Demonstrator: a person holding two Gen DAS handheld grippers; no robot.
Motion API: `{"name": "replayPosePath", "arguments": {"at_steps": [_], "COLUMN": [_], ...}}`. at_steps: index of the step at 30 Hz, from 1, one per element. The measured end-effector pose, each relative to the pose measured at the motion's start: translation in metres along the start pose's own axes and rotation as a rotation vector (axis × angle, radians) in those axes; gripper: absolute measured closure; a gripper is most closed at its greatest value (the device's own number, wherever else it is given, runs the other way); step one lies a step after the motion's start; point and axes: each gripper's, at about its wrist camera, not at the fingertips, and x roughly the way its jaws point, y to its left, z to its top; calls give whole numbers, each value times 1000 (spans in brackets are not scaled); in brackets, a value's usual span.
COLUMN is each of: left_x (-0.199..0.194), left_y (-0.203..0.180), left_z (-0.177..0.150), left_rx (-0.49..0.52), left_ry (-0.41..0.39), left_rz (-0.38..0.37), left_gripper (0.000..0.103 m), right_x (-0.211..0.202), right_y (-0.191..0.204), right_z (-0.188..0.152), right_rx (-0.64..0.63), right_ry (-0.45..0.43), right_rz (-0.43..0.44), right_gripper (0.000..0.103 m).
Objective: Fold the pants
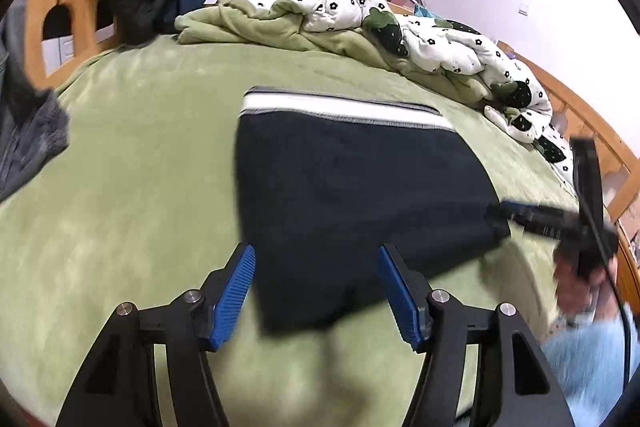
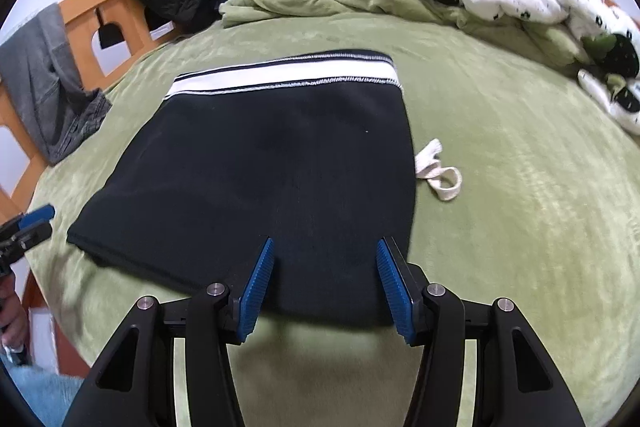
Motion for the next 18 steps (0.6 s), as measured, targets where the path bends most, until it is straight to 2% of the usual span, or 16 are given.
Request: {"name": "replayPosePath", "arguments": {"at_steps": [3, 4, 6, 9, 18], "left_x": [39, 45, 56, 55, 39], "left_y": [-8, -14, -19, -24, -15], "left_z": [10, 4, -5, -12, -17], "left_rx": [-41, -49, -35, -5, -41], "left_ry": [63, 81, 93, 78, 111], "left_rz": [-22, -20, 28, 55, 42], "left_gripper": [42, 42, 42, 41, 41], "right_x": [9, 8, 10, 12, 8], "right_y": [0, 1, 0, -2, -2], "right_z": [-2, -4, -6, -10, -10], "right_rx": [-7, -18, -34, -26, 10], "right_ry": [11, 4, 23, 33, 48], "right_rz": [-12, -12, -25, -19, -23], "right_gripper": [50, 49, 49, 49, 49]}}
